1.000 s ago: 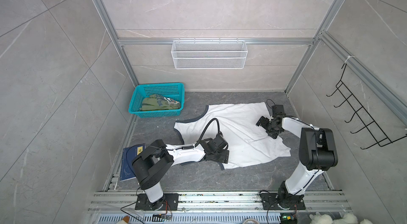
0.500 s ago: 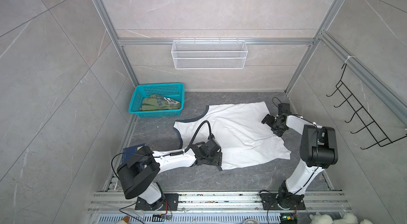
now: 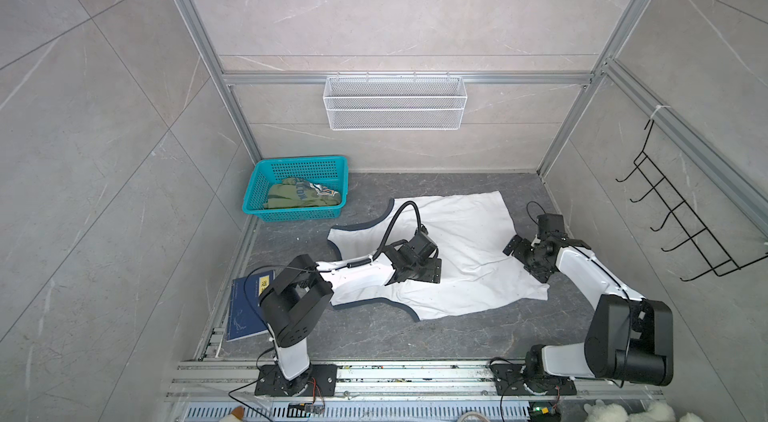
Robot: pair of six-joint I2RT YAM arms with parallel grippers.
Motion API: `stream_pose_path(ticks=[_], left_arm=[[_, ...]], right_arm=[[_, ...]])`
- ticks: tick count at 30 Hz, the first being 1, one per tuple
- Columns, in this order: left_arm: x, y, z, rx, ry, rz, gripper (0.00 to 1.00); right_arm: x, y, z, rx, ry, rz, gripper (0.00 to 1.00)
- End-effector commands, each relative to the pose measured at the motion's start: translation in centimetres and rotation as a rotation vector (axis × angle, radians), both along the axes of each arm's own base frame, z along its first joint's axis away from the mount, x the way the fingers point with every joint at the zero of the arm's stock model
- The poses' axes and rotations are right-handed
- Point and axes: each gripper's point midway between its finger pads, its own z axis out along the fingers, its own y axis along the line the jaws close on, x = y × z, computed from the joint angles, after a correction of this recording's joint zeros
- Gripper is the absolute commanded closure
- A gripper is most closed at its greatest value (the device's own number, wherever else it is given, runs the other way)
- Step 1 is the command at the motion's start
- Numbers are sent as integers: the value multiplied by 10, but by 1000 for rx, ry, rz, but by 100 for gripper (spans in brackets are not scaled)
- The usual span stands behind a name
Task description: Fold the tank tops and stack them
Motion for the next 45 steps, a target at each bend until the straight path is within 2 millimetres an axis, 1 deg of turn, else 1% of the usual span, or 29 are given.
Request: stream_pose_path(ticks=[1, 3, 6, 8, 12, 14, 17, 19, 21, 22, 24, 25, 27, 29, 30, 32, 35, 39, 41, 43, 45], left_arm=[[13, 5, -2, -4, 0, -7, 19], [15, 12, -8, 2, 6, 6, 19], [16, 24, -17, 17, 17, 34, 19], [15, 34, -26, 32, 28, 58, 19], [15, 51, -40, 55, 45, 94, 19], [14, 56, -44, 63, 48, 103, 19], [13, 59, -45, 71, 51, 102, 19], [13, 59, -42, 71, 47, 98, 19], [11, 59, -33, 83, 30, 81, 19], [9, 57, -23, 98, 10, 61, 19], [-1, 53, -2, 156, -59, 12, 20], [-12, 47, 8, 176, -92, -30, 21], [-38, 35, 22, 193, -141, -139, 24], [-66, 25, 27, 221, -176, -259, 26], [-81, 21, 26, 248, -188, -318, 27], [-103, 19, 17, 318, -189, -408, 28], [-124, 16, -2, 392, -157, -481, 31], [-136, 11, -16, 417, -139, -507, 33], [-137, 11, -21, 428, -130, -504, 34], [-136, 14, -30, 451, -124, -500, 38], [-136, 17, -38, 476, -113, -505, 43]], right_arm=[[3, 5, -16, 88, -3, -32, 1], [0, -1, -27, 99, 12, -67, 1], [-11, -12, -38, 105, 46, -134, 1], [-26, -21, -43, 87, 91, -203, 1], [-48, -28, -50, 94, 129, -299, 1], [-58, -31, -51, 82, 133, -334, 1], [-60, -35, -46, 66, 104, -341, 1], [-58, -38, -37, 44, 100, -318, 1], [-52, -39, -25, 35, 76, -280, 1], [-51, -40, -17, 25, 68, -266, 1], [-52, -41, -5, 10, 49, -249, 1], [-53, -41, -1, 3, 42, -244, 1], [-57, -41, 9, -12, 28, -237, 2], [-64, -43, 14, -31, 31, -245, 2], [-68, -43, 15, -38, 35, -251, 3], [-74, -43, 12, -31, 49, -267, 4], [-79, -41, 3, 10, 63, -288, 6], [-79, -50, -4, 32, 57, -317, 9], [-79, -55, -8, 41, 60, -324, 9], [-78, -59, -12, 65, 62, -335, 10], [-75, -59, -18, 106, 59, -347, 12]])
